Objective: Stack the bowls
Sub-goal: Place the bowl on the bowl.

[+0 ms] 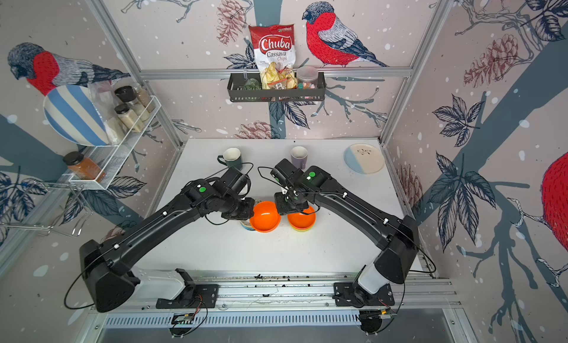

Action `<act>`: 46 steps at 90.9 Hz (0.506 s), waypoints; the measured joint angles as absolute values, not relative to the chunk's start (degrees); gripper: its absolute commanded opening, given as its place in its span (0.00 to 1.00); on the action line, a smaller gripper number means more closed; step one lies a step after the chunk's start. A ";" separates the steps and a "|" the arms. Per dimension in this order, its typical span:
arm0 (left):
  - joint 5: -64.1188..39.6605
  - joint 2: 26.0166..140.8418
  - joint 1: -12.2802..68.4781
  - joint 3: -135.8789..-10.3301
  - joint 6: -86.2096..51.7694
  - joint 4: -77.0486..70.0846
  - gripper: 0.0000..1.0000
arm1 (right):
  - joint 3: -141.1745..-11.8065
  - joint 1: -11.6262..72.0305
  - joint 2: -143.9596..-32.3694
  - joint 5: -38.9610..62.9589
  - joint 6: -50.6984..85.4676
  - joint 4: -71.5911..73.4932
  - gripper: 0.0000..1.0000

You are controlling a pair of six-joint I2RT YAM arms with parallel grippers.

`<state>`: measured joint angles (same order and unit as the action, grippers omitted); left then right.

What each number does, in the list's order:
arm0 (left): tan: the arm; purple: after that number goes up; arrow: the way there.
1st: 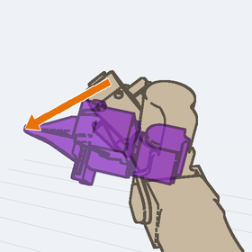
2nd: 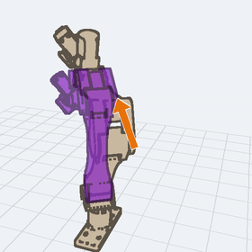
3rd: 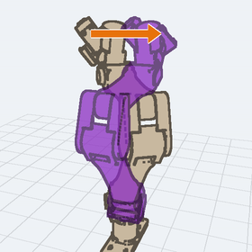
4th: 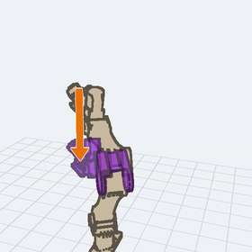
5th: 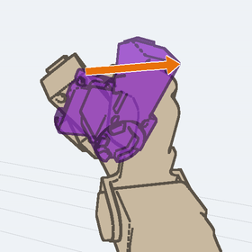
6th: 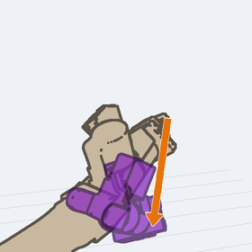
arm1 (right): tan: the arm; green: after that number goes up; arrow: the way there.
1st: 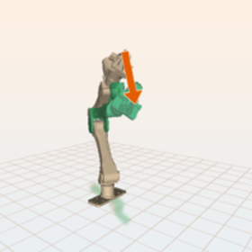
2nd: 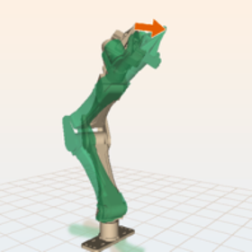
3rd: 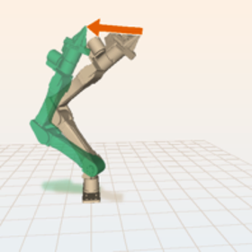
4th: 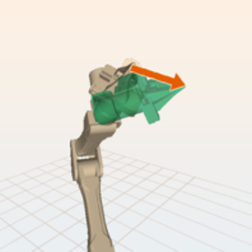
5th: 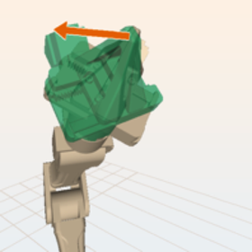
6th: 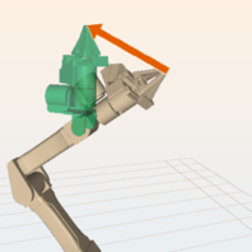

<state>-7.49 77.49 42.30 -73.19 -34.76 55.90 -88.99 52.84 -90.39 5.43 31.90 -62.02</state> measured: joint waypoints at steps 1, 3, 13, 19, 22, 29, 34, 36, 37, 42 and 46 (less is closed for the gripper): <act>-7.46 77.49 42.33 -73.19 -34.81 55.90 0.00 | -88.99 52.90 -90.48 5.43 31.90 -62.02 0.35; -7.42 77.52 42.35 -73.19 -35.00 55.90 0.00 | -88.92 53.06 -90.63 5.43 31.90 -61.91 0.34; -7.42 77.52 42.35 -73.19 -35.16 55.88 0.00 | -88.64 53.58 -91.42 5.43 31.90 -61.71 0.30; -7.42 77.52 42.35 -73.19 -35.57 55.86 0.00 | -88.40 53.58 -91.85 5.43 31.92 -61.69 0.28; -7.40 77.52 42.35 -73.19 -35.55 55.86 0.00 | -88.25 53.60 -92.03 5.43 31.92 -61.52 0.26; -7.40 77.52 42.39 -73.19 -35.57 55.83 0.00 | -88.03 53.69 -92.29 5.43 31.97 -61.17 0.20; -7.40 77.52 42.46 -73.19 -35.59 55.77 0.00 | -87.99 53.78 -92.31 5.41 32.03 -60.88 0.18; -7.40 77.52 42.46 -73.19 -35.62 55.70 0.00 | -87.96 53.87 -92.31 5.41 32.12 -60.77 0.16; -7.40 77.52 42.46 -73.19 -35.59 55.68 0.00 | -87.94 53.87 -92.31 5.41 32.12 -60.73 0.16; -7.40 77.52 42.46 -73.17 -35.62 55.64 0.00 | -87.85 53.87 -92.31 5.28 32.16 -60.49 0.11; -7.46 77.49 42.46 -73.12 -35.66 55.61 0.00 | -87.74 53.95 -92.31 4.99 33.04 -60.42 0.07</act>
